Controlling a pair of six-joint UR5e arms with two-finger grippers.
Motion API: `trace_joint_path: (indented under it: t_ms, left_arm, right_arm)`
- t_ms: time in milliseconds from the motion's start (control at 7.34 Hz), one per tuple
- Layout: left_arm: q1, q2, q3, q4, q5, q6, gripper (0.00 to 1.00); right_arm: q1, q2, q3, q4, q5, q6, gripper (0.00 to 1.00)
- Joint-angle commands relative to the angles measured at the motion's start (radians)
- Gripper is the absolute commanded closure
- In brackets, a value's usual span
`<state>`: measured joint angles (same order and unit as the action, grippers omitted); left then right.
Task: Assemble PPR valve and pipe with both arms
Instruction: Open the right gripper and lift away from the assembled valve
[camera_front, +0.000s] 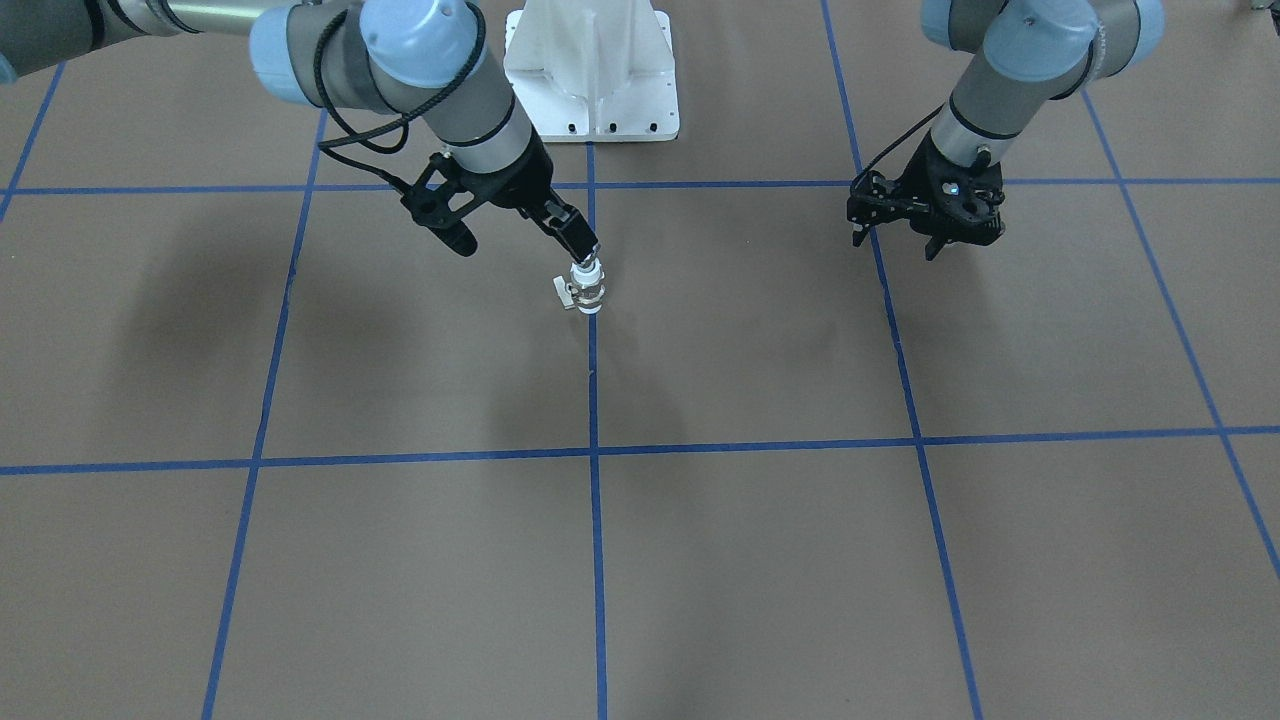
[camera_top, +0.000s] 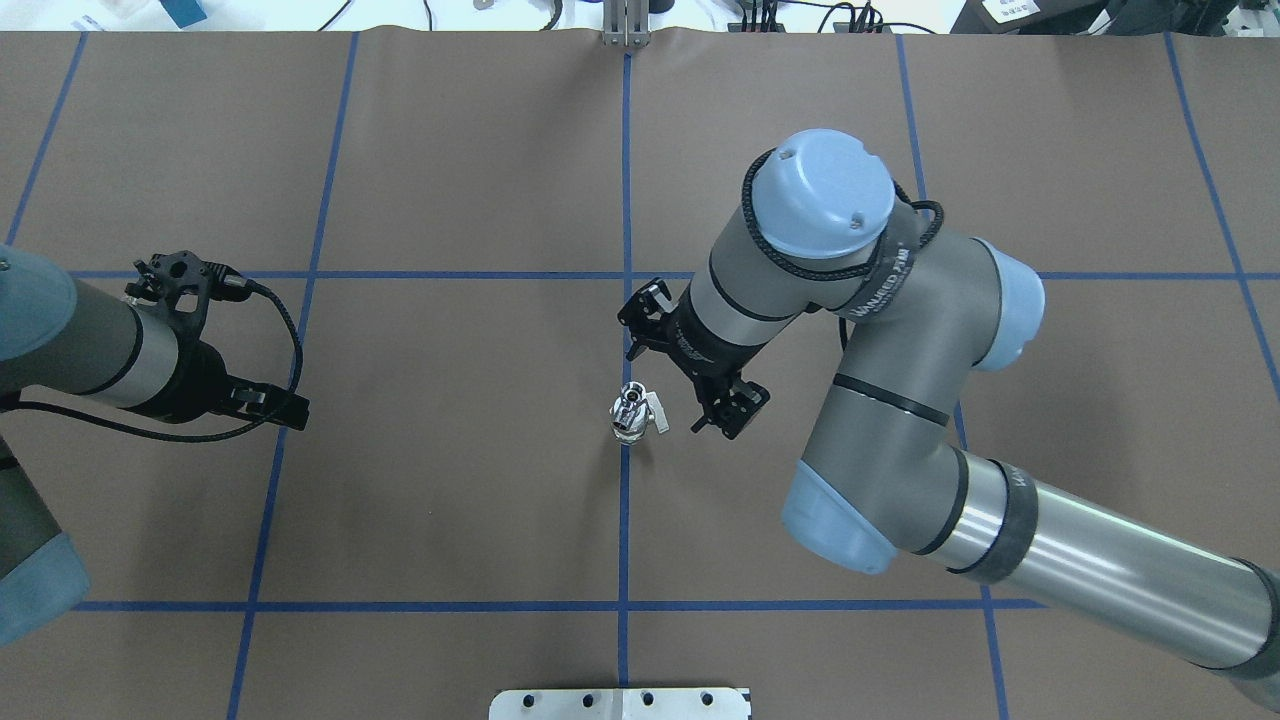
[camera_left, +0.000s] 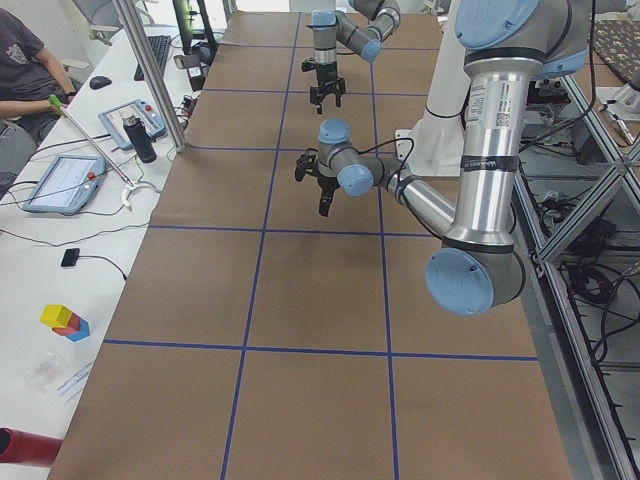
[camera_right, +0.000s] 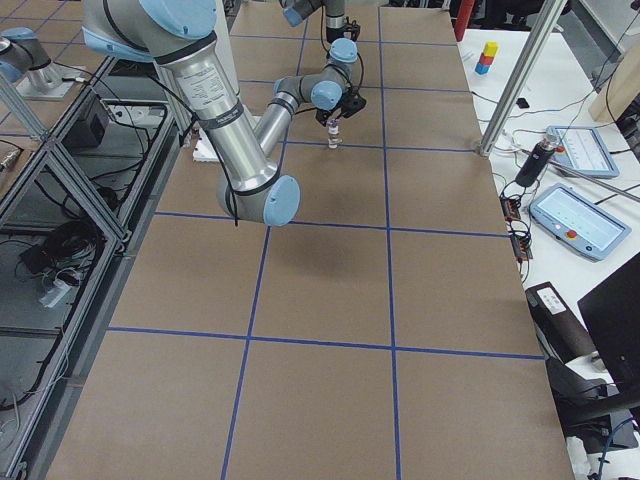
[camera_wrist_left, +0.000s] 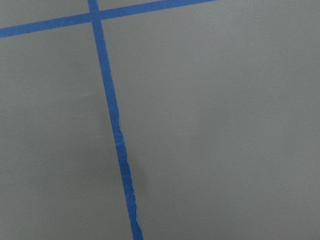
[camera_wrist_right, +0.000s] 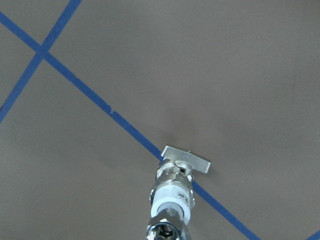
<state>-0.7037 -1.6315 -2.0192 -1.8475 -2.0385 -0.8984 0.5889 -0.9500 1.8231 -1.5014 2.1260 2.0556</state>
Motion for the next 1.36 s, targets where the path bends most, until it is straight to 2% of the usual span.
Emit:
trace_joint_path:
  t_ms: [0, 409, 681, 953, 1089, 1226]
  left_arm:
    - [-0.115, 0.034, -0.009, 0.001, -0.115, 0.019, 0.01]
    - [-0.280, 0.134, 0.002, 0.023, -0.186, 0.377, 0.01]
    - [-0.408, 0.153, 0.016, 0.147, -0.227, 0.594, 0.01]
    - [-0.560, 0.153, 0.036, 0.268, -0.245, 0.801, 0.01]
    - [-0.624, 0.153, 0.042, 0.336, -0.291, 0.891, 0.01]
    - [-0.690, 0.180, 0.046, 0.350, -0.301, 0.985, 0.01]
  right_arm:
    - [0.084, -0.135, 0.114, -0.003, 0.008, -0.163, 0.00]
    - [0.204, -0.329, 0.156, 0.004, 0.020, -0.500, 0.00]
    - [0.315, -0.506, 0.159, 0.012, 0.017, -0.874, 0.00]
    - [0.490, -0.652, 0.151, 0.009, 0.034, -1.229, 0.00]
    - [0.582, -0.709, 0.121, 0.009, 0.082, -1.413, 0.00]
    - [0.694, -0.748, 0.072, 0.009, 0.169, -1.575, 0.00]
